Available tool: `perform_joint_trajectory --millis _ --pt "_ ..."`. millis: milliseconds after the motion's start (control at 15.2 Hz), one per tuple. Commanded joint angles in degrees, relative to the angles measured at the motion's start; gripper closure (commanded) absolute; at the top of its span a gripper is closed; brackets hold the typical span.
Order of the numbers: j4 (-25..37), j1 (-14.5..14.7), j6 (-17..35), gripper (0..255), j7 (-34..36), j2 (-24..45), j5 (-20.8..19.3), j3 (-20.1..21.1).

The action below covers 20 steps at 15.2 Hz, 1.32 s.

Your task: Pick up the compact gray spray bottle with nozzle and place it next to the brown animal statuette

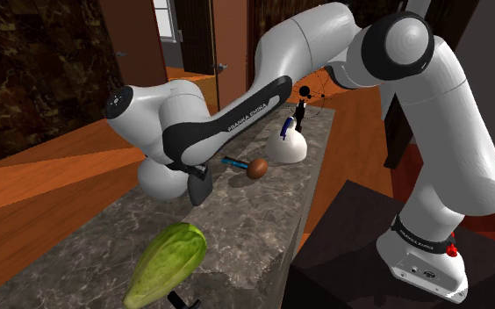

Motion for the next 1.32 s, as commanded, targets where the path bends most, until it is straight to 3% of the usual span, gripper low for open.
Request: perform_joint_trajectory --millis 0,1254 --pt "0.79 0.02 -1.02 255 -0.78 -0.60 0.41 0.24" --pt "9.36 1.24 -10.67 255 -7.13 -4.65 2.89 1.68"
